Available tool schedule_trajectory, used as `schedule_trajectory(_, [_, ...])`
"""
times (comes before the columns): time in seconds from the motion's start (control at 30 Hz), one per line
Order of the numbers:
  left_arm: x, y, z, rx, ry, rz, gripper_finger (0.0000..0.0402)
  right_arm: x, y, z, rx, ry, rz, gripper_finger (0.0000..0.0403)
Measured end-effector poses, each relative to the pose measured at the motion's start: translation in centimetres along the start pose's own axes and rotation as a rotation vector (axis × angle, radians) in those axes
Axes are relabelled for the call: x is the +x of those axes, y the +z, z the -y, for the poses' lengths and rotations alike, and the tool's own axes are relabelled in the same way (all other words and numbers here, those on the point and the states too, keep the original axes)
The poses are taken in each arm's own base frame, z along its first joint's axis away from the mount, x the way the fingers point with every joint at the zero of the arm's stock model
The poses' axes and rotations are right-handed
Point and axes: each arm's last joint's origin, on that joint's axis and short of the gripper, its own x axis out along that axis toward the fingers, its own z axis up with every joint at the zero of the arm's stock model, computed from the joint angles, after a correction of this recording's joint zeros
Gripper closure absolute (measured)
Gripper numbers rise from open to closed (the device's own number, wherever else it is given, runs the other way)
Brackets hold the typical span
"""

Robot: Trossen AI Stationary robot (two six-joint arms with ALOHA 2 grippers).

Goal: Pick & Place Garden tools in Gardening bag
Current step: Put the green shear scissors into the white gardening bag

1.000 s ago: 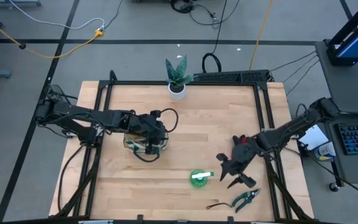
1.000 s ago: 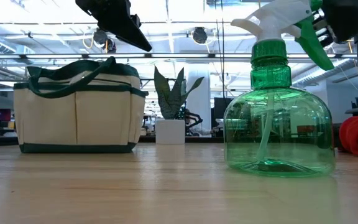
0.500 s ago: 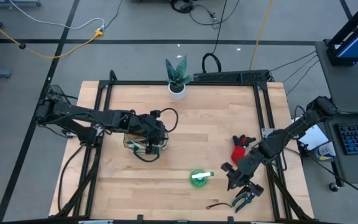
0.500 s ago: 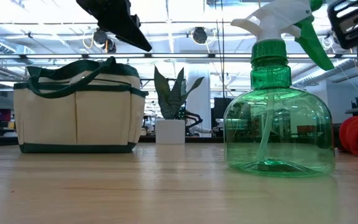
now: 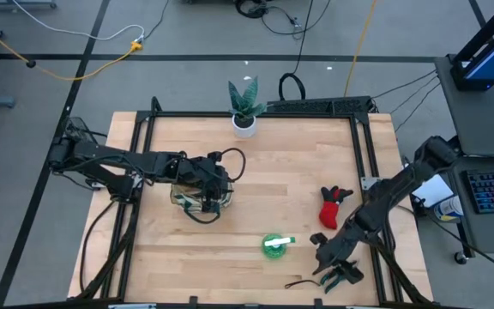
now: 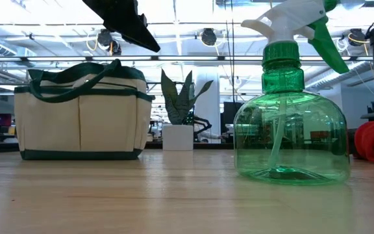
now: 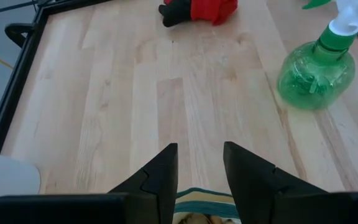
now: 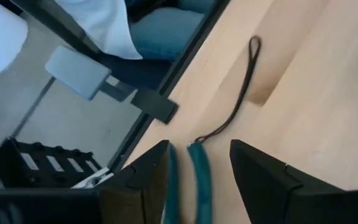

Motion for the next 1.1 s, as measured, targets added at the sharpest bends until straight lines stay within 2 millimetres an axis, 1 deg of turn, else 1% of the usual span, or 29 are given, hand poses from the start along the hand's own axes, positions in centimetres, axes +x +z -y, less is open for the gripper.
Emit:
schedule_trajectory(0.13, [0.0, 0.0, 0.0, 0.0, 0.0, 0.0, 0.027, 1.1, -0.3, -0.4, 0.09, 0.019, -0.012, 0.0251])
schedule_trajectory(0.27, [0.0, 0.0, 0.0, 0.001, 0.0, 0.0, 0.027, 1.8, -0.6, -0.8, 0.188, 0.026, -0.033, 0.0251])
schedule_trajectory(0.43, [0.0, 0.0, 0.0, 0.002, 0.0, 0.0, 0.027, 2.6, -1.2, -0.8, 0.233, 0.013, -0.078, 0.0243])
schedule_trajectory(0.63, [0.0, 0.0, 0.0, 0.03, -0.001, 0.0, 0.027, 3.5, -1.7, -0.3, 0.223, -0.012, -0.12, 0.0242])
schedule_trajectory(0.77, [0.0, 0.0, 0.0, 0.038, -0.002, 0.0, 0.027, 3.5, -1.7, -0.2, 0.18, -0.045, -0.106, 0.0243])
schedule_trajectory(0.97, [0.0, 0.0, 0.0, 0.032, -0.003, 0.0, 0.027, 3.5, -1.9, 0.0, 0.167, -0.089, -0.111, 0.0243])
schedule_trajectory(1.1, [0.0, 0.0, 0.0, 0.032, -0.002, 0.0, 0.027, 3.6, -2.1, -0.4, 0.152, -0.093, -0.114, 0.0245])
